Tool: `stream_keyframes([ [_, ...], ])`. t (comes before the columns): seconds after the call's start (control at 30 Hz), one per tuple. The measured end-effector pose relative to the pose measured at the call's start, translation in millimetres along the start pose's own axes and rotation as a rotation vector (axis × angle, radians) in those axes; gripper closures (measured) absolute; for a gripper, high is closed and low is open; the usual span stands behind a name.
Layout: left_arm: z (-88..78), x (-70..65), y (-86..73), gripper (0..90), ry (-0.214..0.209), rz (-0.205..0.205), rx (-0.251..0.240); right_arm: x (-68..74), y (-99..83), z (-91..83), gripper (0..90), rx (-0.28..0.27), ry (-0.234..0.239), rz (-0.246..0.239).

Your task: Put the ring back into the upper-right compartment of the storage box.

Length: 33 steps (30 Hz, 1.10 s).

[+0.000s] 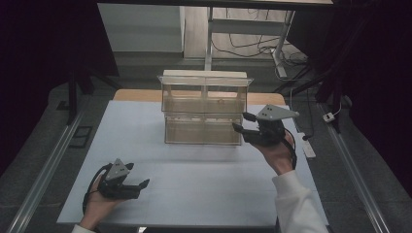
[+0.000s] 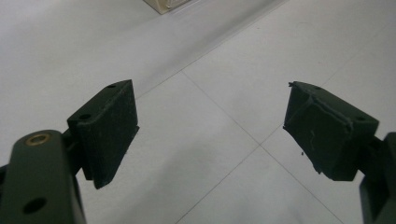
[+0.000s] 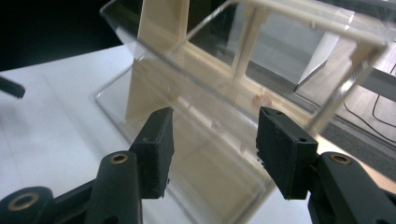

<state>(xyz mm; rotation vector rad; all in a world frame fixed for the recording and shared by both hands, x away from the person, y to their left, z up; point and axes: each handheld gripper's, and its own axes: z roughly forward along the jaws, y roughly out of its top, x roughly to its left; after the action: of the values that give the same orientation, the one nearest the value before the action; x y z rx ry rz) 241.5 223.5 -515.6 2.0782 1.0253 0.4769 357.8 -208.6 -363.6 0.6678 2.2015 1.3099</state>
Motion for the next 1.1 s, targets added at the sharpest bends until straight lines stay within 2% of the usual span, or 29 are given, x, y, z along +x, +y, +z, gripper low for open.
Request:
stream_keyframes([
  [0.17, 0.0, 0.9, 0.2, 17.5, -0.001, -0.003, -0.004, 2.3, -25.3, -19.9, 43.3, 0.005, -0.011, 0.025],
  [0.47, 0.3, 2.9, 0.1, 17.5, -0.004, -0.011, -0.006, 8.7, -81.1, -48.8, 41.9, 0.060, -0.040, 0.067],
  [0.53, 0.3, 2.8, 0.1, 17.5, -0.004, -0.012, -0.007, 10.7, -91.7, -53.7, 41.4, 0.075, -0.050, 0.064],
  [0.67, 1.1, 3.6, -0.3, 17.6, -0.004, -0.017, -0.006, 12.8, -113.6, -62.4, 40.4, 0.092, -0.047, 0.057],
  [0.7, 1.1, 3.6, -0.3, 17.5, -0.004, -0.017, -0.006, 12.8, -113.6, -62.4, 40.4, 0.092, -0.047, 0.057],
  [0.73, 1.2, 3.9, -0.3, 17.6, -0.006, -0.019, -0.007, 12.9, -124.4, -66.6, 39.7, 0.103, -0.049, 0.057],
  [0.9, 1.7, 3.7, -0.4, 17.5, -0.002, -0.020, -0.006, 12.0, -151.2, -75.5, 39.3, 0.118, -0.060, 0.074],
  [1.0, 1.9, 3.4, -0.2, 17.5, -0.001, -0.021, -0.009, 10.7, -166.6, -78.5, 39.3, 0.119, -0.058, 0.090],
  [1.1, 1.6, 3.5, -0.3, 17.5, -0.001, -0.018, -0.009, 10.3, -177.7, -78.3, 38.8, 0.147, -0.058, 0.089],
])
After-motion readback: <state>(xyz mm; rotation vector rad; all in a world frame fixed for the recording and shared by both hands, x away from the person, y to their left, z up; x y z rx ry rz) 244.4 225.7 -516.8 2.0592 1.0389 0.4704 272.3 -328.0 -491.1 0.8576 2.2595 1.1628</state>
